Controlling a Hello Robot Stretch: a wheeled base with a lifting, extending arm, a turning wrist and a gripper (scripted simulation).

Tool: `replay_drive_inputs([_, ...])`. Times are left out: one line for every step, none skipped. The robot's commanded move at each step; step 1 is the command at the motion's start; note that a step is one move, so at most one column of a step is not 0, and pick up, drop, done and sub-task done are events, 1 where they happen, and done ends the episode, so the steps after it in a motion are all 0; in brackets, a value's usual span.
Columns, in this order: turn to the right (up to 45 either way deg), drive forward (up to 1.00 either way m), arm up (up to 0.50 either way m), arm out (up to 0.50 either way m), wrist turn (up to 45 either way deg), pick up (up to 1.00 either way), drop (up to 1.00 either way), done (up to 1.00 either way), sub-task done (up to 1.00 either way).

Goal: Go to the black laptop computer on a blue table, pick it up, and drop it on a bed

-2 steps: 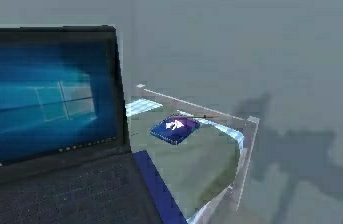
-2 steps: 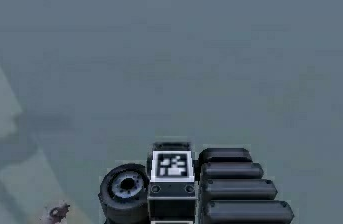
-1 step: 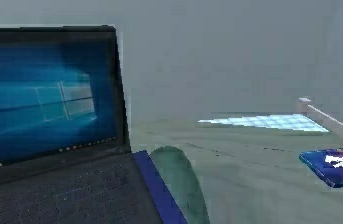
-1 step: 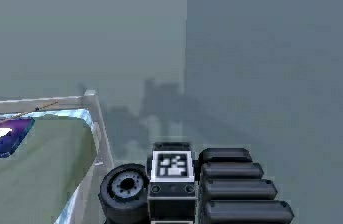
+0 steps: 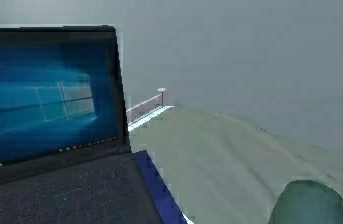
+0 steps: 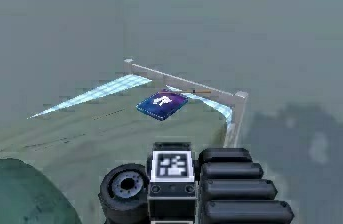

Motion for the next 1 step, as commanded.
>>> replay_drive_inputs([-45.0, 0.00, 0.00, 0.00, 0.0, 0.00, 0.00, 0.00, 0.00])
